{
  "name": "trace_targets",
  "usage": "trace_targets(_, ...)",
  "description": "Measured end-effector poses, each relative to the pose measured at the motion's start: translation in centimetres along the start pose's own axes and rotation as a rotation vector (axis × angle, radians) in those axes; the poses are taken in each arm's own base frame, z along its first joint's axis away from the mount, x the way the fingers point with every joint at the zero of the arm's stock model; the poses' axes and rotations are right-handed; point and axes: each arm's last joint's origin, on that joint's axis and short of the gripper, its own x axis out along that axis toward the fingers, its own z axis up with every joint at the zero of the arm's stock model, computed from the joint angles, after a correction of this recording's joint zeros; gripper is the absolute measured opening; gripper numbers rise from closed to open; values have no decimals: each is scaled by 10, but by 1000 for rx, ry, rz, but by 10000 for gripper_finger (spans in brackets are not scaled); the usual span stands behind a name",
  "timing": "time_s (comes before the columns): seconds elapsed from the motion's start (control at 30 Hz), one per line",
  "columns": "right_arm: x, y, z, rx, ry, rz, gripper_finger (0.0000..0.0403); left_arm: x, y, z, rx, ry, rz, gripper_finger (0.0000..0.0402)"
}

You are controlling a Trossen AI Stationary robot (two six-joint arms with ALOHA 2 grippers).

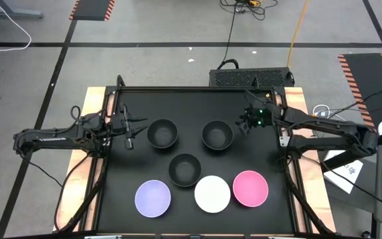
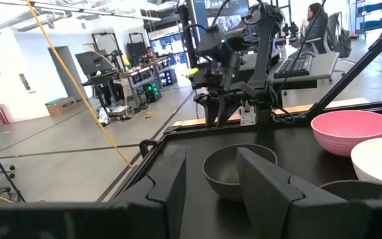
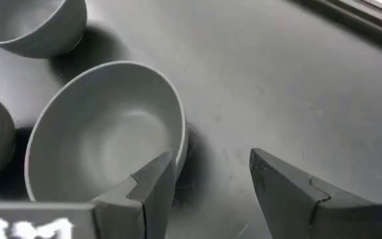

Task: Nest bowls inside each other
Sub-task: Stack the top right black bowl on top of the bottom black bowl

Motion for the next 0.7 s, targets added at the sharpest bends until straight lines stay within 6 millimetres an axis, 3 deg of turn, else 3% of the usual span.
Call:
trace_targets(0.33,15,10,37,-48,148,-16,188,0,0,-1,1,8,-2,136)
trace_targets(0.57,28,15,50,-78,352,-70,188,0,-1,-2,0,25,-7,136)
trace_targets(0.7,31,21,56,-98,369,-62,188,0,-1,-3,-1,26,-7,136)
